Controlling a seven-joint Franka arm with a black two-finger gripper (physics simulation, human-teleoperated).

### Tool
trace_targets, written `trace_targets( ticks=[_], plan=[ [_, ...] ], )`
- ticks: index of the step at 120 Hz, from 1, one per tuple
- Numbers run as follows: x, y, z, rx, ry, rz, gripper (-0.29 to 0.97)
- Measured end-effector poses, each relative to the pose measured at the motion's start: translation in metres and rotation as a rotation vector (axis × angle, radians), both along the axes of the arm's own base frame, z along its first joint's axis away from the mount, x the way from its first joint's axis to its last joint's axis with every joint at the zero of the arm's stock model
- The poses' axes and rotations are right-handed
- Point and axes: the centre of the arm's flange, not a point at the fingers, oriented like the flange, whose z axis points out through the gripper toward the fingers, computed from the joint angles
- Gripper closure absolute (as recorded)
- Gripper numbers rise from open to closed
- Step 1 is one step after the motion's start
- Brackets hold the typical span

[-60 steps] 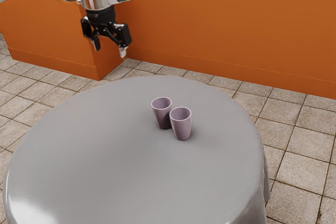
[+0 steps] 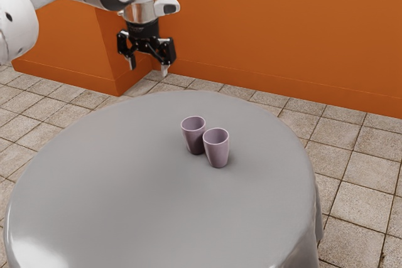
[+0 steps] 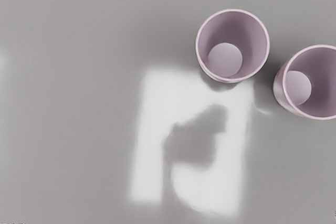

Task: Place the left cup onto the right cup

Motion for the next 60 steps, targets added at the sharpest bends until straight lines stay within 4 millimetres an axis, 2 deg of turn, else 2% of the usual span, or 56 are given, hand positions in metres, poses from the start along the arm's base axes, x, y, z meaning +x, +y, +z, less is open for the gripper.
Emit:
trace_targets(
  ticks=[17, 45, 60],
  plan=[
    [0.022, -0.005, -0.023, -0.008, 0.004, 0.121, 0.00],
    [0.058, -0.030, -0.069, -0.016, -0.001, 0.346, 0.00],
    [0.071, -0.038, -0.090, -0.015, -0.007, 0.472, 0.00]
  ],
)
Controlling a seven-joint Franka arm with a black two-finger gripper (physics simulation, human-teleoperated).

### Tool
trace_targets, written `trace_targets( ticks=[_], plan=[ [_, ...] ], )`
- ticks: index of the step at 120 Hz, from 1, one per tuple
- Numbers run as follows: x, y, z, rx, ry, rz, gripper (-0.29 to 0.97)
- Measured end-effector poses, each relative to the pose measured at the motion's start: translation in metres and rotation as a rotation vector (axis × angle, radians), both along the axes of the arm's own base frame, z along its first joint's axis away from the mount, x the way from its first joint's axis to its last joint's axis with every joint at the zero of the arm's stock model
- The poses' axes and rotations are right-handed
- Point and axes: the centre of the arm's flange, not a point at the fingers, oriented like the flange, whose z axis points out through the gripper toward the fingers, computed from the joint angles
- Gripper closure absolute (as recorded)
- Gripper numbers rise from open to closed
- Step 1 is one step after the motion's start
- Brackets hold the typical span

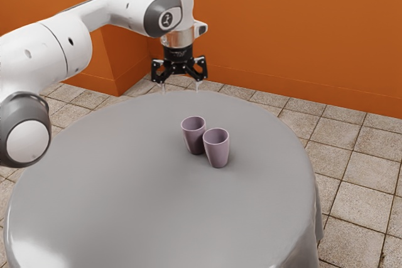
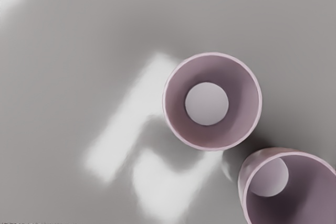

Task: Place the left cup onto the right cup

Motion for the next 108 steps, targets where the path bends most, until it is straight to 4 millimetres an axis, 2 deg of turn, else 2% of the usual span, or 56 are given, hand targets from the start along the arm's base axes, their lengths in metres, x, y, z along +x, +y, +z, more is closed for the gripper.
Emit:
trace_targets(
  ticks=[34, 53, 66, 88, 108],
  plan=[
    [0.029, -0.005, -0.038, 0.037, -0.061, 0.268, 0.00],
    [0.039, 0.003, -0.061, 0.051, -0.087, 0.398, 0.00],
    [0.044, 0.008, -0.067, 0.051, -0.115, 0.469, 0.00],
    [0.053, 0.013, -0.082, 0.041, -0.157, 0.535, 0.00],
    [0.059, 0.005, -0.101, 0.022, -0.161, 0.566, 0.00]
  ],
)
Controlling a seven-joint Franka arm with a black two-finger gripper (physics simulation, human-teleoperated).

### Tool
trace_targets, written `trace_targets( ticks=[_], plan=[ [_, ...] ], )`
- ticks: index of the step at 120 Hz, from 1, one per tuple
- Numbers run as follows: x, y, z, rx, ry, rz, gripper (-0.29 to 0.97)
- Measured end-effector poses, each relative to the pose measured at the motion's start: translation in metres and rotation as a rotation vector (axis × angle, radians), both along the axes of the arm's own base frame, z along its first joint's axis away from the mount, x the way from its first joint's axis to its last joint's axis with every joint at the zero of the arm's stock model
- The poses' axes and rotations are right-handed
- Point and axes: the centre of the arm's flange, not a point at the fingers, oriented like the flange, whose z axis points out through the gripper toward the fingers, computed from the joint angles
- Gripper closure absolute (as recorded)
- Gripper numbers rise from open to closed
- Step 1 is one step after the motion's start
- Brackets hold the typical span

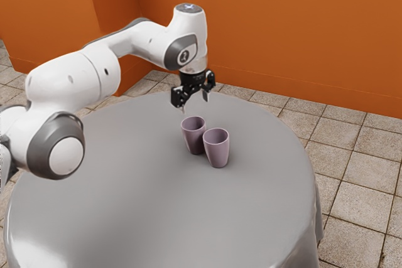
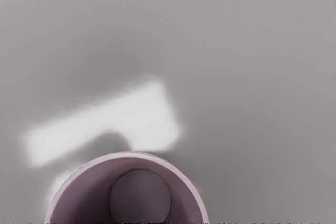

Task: Place the left cup onto the right cup

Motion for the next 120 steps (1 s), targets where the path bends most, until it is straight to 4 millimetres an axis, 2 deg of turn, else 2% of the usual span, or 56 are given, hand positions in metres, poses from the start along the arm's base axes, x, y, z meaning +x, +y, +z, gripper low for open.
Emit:
trace_targets(
  ticks=[12, 35, 60, 84, 120],
  plan=[
    [0.003, -0.011, -0.008, -0.022, -0.004, 0.008, 0.00],
    [0.008, -0.018, -0.022, -0.040, -0.006, 0.036, 0.00],
    [0.011, -0.006, -0.025, -0.045, -0.018, 0.074, 0.00],
    [0.016, 0.009, -0.047, -0.048, -0.022, 0.104, 0.00],
    [0.019, 0.002, -0.063, -0.066, -0.029, 0.100, 0.00]
  ],
)
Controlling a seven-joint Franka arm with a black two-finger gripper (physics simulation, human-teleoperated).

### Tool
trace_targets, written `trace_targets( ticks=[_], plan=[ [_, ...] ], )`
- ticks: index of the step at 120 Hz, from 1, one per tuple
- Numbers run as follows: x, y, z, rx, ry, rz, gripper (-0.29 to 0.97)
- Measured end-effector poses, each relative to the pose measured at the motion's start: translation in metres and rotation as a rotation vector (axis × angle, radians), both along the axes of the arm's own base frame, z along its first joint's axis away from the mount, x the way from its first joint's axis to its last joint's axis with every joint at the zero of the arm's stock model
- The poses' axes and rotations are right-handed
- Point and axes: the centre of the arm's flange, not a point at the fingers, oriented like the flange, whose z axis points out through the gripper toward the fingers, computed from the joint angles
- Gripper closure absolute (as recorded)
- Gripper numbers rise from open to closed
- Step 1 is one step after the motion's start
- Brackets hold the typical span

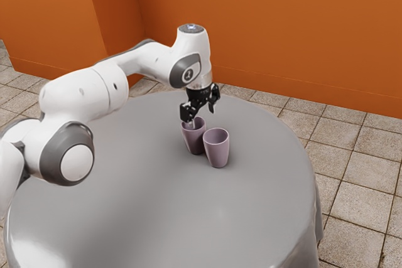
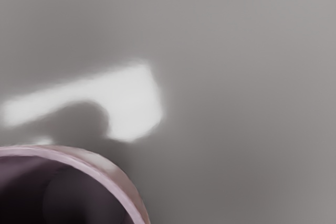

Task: Place the left cup onto the right cup

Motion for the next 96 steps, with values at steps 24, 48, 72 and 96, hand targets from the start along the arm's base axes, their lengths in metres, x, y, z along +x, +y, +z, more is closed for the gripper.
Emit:
trace_targets(
  ticks=[24, 48, 72, 96],
  plan=[
    [0.002, 0.005, -0.008, -0.006, -0.001, 0.008, 0.00],
    [0.002, 0.007, -0.007, -0.004, -0.006, 0.012, 0.00],
    [0.003, 0.005, -0.011, -0.007, -0.012, 0.012, 0.02],
    [0.003, -0.001, -0.017, -0.020, -0.012, 0.007, 0.14]
  ],
)
